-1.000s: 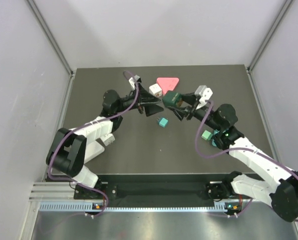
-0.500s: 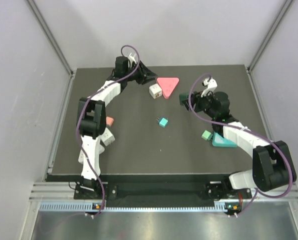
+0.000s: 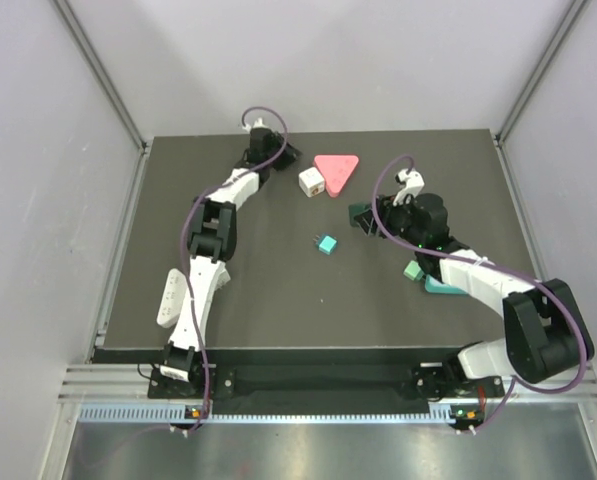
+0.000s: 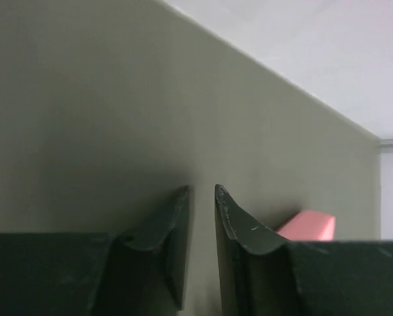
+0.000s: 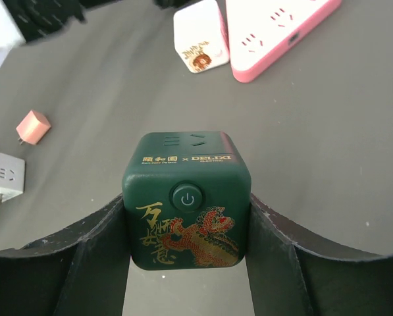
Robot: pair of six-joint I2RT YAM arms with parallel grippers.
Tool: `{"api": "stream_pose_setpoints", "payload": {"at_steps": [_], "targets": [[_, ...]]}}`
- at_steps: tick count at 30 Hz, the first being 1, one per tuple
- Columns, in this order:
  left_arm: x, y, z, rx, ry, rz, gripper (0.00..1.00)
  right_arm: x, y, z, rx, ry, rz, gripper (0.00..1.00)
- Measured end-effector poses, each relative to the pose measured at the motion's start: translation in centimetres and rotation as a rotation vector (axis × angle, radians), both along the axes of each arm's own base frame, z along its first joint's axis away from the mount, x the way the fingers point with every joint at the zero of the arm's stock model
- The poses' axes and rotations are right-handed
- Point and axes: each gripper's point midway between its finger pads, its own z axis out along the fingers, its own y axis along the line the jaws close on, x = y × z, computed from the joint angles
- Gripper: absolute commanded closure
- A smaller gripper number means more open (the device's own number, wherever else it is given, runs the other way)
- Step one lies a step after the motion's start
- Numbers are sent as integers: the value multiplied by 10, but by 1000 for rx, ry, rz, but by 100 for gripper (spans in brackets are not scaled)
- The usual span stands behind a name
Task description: Insert the plug
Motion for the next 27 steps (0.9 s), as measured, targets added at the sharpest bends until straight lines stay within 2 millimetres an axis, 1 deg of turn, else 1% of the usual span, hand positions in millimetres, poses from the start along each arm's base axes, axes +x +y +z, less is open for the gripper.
{"api": "stream_pose_setpoints", "payload": {"at_steps": [1,2,4,9,14,15,17,21,24,27], "targets": [[2,-3,-15,-13,16,5,72,0,-1,0,-3,2,-5,100],[7,-9,-15,-45,-20,-2,71,-1,-2,0,-6,8,-9,100],[7,-18,-13,-60,-34,-4,71,-2,-4,0,-19,11,-14,100],[-2,-49,-12,-102,-51,-48,65,1,-22,-1,-110,18,-70,100],[-15,-83,-10,-135,-78,-120,60,6,-44,7,-178,-6,-135,100],[-19,-91,-9,-147,-83,-145,57,7,-47,8,-187,-6,-144,100],[-26,-105,-9,-167,-91,-187,56,9,-50,10,-200,-7,-154,100],[-50,-139,-5,-189,-99,-299,53,16,-62,7,-274,13,-187,100],[-74,-167,-6,-198,-100,-391,50,32,-85,5,-360,49,-234,100],[-96,-192,-2,-221,-120,-480,46,52,-112,14,-423,59,-288,100]]}}
